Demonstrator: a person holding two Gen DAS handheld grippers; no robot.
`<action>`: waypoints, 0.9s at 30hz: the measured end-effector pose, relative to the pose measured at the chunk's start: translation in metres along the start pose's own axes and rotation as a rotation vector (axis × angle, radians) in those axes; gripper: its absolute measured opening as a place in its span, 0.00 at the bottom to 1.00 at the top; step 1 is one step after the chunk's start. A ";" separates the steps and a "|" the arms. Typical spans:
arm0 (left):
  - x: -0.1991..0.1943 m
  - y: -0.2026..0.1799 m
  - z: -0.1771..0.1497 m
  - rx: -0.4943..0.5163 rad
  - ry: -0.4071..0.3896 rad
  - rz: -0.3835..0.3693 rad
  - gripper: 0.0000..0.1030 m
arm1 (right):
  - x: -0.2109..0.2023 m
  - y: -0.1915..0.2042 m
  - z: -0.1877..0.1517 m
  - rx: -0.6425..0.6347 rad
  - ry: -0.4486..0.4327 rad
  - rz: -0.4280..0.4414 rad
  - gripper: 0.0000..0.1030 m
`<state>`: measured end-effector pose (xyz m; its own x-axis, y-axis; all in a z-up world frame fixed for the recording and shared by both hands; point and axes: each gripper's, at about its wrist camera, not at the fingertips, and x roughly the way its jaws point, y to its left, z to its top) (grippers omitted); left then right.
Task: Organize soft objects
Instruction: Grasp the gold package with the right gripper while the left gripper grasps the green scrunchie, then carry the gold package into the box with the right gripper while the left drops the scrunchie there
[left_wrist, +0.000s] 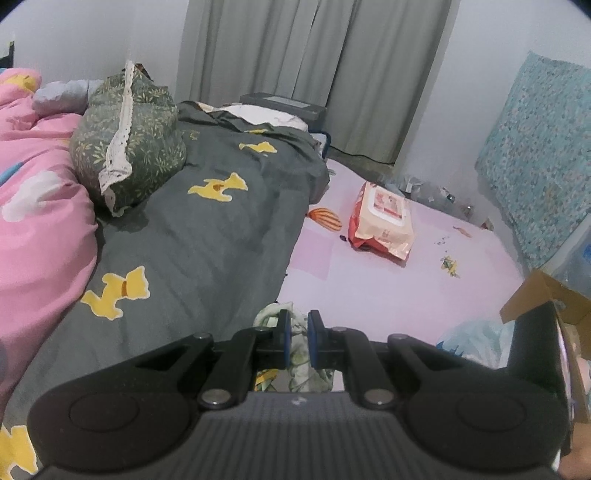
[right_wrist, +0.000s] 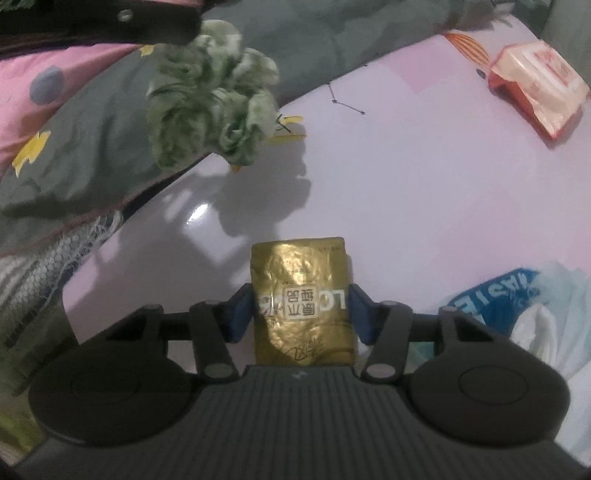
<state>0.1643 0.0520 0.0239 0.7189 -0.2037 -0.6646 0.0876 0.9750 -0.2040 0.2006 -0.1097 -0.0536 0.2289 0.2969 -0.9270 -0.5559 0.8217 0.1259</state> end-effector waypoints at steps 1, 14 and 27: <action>-0.002 -0.002 0.001 0.002 -0.005 -0.001 0.10 | -0.002 -0.001 -0.001 0.009 -0.007 0.003 0.51; -0.053 -0.047 0.017 0.066 -0.100 -0.086 0.10 | -0.098 -0.005 -0.023 0.103 -0.225 0.074 0.51; -0.078 -0.182 0.011 0.268 -0.113 -0.383 0.10 | -0.251 -0.084 -0.175 0.438 -0.479 -0.106 0.51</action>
<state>0.0997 -0.1090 0.1206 0.6690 -0.5566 -0.4925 0.5252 0.8229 -0.2167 0.0496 -0.3388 0.1069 0.6510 0.3046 -0.6953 -0.1576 0.9502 0.2687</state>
